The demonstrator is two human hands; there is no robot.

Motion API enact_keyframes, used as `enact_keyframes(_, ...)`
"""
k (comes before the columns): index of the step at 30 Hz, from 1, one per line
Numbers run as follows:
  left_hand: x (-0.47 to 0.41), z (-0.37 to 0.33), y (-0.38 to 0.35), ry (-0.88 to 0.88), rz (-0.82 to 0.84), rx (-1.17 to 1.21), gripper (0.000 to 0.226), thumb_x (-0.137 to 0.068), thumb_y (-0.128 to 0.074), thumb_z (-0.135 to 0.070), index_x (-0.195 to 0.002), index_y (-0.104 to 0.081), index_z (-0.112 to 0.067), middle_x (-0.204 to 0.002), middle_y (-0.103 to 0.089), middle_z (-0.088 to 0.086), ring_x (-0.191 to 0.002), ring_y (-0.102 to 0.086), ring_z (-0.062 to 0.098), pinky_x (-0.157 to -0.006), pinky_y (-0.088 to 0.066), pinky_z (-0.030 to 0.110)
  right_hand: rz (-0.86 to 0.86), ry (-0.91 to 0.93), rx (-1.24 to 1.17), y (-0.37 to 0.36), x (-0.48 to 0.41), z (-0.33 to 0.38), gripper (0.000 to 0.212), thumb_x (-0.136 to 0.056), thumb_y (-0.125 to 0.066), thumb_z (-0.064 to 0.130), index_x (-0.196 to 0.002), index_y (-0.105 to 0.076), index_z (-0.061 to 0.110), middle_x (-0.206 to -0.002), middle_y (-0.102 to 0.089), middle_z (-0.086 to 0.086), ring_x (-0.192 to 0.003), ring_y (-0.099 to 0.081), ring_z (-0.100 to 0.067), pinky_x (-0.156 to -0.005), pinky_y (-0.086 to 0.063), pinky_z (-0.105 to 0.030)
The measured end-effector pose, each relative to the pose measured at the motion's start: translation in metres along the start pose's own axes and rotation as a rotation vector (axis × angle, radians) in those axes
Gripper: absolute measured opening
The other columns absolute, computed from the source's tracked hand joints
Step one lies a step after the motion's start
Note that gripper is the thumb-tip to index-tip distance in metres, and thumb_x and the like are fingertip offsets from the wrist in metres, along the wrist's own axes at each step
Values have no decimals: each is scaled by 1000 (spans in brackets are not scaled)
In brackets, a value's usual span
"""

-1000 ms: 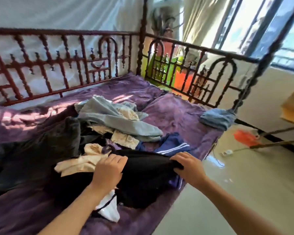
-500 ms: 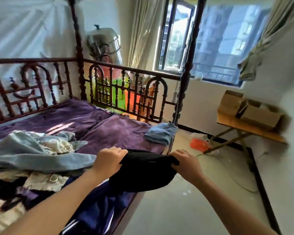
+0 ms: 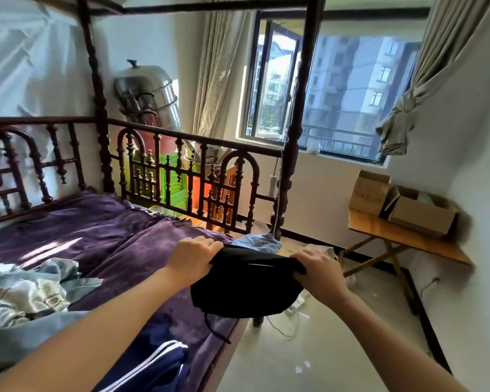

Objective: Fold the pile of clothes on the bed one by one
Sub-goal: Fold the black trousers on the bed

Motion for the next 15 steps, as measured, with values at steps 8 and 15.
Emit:
enact_keyframes(8,-65,91,-92,71,43,34,47,-29,-89,-19,-72,-70,-20,-60,-64,-8,-52,-63,12,-39,-43,16,102,47,-50,-84,-112,-46,14,-75,-65,22,-88,-69,21,-86,-70,5,-78,-67,-15,-60,-57,-29)
enact_keyframes(15,-76,125,-170,92,261,60,49,-25,-89,-23,-70,-69,-22,-55,-61,-8,-46,-59,12,-36,-39,15,201,7,-101,-168,-144,-74,11,-51,-61,26,-62,-60,27,-60,-62,15,-48,-59,-5,-42,-38,-9)
Point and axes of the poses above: each hand's wrist, its own x-axis away from the middle knuckle, its own y-axis out of the back of the hand, z = x × y, the point moved 4 cm from there along -x, towards the middle knuckle
